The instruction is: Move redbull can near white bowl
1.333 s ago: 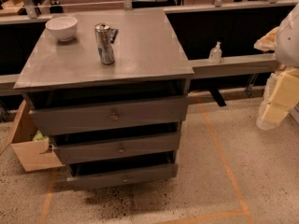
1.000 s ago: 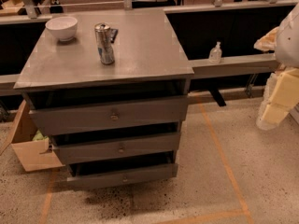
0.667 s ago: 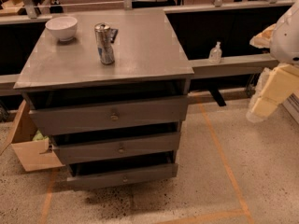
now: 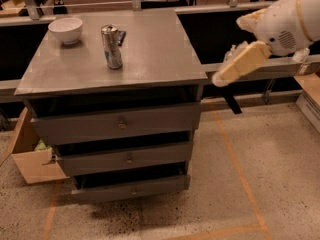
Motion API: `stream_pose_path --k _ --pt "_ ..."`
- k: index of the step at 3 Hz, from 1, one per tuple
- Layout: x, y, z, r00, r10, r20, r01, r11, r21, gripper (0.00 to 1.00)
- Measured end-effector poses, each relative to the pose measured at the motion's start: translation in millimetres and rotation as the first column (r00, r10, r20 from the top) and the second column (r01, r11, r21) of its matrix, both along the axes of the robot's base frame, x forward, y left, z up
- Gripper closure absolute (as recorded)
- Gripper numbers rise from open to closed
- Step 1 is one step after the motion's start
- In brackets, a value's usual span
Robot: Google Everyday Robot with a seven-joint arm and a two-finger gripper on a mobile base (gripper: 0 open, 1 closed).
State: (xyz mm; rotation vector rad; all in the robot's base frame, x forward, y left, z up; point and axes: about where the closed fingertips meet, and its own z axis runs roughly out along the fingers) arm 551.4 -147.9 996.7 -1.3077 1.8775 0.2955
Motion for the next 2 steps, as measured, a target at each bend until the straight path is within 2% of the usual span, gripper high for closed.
stream_pose_path --k 1,2 --pt "42 59 17 0.9986 0.019 0.049 -0.032 0.960 0.277 0.00" --pt "75 113 33 0.9937 -0.001 0.112 -0.047 0.905 0.422 0.00"
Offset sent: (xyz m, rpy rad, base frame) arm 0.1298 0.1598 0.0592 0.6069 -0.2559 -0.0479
